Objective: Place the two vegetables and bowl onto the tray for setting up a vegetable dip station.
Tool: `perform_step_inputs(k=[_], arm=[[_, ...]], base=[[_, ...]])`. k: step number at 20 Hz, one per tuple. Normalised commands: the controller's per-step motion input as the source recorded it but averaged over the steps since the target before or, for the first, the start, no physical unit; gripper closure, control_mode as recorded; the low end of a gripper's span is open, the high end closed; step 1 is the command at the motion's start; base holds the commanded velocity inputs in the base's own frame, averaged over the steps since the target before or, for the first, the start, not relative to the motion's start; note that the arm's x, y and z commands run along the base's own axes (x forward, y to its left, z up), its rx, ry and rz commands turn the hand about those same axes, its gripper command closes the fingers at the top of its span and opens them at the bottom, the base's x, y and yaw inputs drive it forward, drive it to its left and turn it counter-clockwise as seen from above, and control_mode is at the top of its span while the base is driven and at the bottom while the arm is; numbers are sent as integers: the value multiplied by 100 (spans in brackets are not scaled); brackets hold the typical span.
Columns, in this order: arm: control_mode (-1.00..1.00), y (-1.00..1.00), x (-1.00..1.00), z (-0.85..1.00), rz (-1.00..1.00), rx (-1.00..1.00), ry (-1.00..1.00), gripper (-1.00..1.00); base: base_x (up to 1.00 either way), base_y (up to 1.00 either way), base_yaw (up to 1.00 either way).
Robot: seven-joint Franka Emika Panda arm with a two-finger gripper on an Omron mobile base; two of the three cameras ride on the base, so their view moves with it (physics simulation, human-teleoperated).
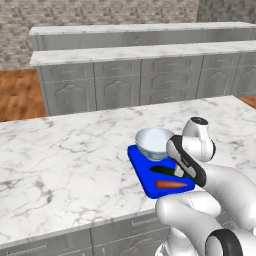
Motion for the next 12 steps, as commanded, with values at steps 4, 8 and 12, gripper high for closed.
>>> perform_step_inputs(k=[4,8,12], arm=[[-100,20,-25,23,-18,0,1,-100],[-100,18,-26,14,-25,0,0,-100],[-100,8,-19,3,-25,-1,0,-100]], base=[[0,0,0],[0,0,0],[0,0,0]])
